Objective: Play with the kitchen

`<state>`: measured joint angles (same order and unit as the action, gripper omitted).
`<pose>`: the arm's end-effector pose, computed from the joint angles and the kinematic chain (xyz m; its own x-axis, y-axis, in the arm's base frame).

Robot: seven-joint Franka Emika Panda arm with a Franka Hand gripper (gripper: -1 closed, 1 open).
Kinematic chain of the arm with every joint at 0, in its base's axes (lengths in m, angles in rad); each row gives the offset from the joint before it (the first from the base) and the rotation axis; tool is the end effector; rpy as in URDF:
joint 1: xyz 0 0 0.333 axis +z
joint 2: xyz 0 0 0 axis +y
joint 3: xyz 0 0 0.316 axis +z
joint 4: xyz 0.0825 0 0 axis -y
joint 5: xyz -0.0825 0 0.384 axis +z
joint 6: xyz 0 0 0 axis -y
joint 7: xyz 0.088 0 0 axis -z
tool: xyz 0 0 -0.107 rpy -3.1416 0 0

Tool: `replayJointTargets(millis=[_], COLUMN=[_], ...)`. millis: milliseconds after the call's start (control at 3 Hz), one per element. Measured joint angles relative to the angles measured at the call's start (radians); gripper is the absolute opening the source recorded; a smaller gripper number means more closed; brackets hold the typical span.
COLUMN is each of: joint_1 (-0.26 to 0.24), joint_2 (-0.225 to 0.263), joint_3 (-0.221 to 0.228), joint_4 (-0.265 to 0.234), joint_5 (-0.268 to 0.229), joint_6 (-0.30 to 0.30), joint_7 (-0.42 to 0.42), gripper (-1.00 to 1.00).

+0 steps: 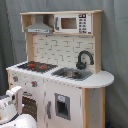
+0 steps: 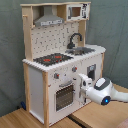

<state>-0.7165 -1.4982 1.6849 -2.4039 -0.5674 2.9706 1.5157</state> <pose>0.3070 0.4195 0.2395 0.0982 0.6133 0.7837 -0.0720 -0.7811 0.6203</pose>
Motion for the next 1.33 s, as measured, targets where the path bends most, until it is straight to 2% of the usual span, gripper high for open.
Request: replayJointTargets(millis=[333, 667, 1000, 1333], joint_1=[-0.042, -0.080, -0.121, -0.123], joint_2=[-0.002, -0.003, -0.003, -0.003], joint_3=[-0.030, -0.036, -0.047, -0.050], joint_4=[0.000, 0.003, 0.024, 0.036], joint_5=[-0.035, -0.085, -0.085, -0.085], joint_6=[0.079, 0.134, 0.190, 0.197], joint_7=[-0.003, -0.061, -0.131, -0.158], gripper=[1.00, 1.00, 1.00, 1.00])
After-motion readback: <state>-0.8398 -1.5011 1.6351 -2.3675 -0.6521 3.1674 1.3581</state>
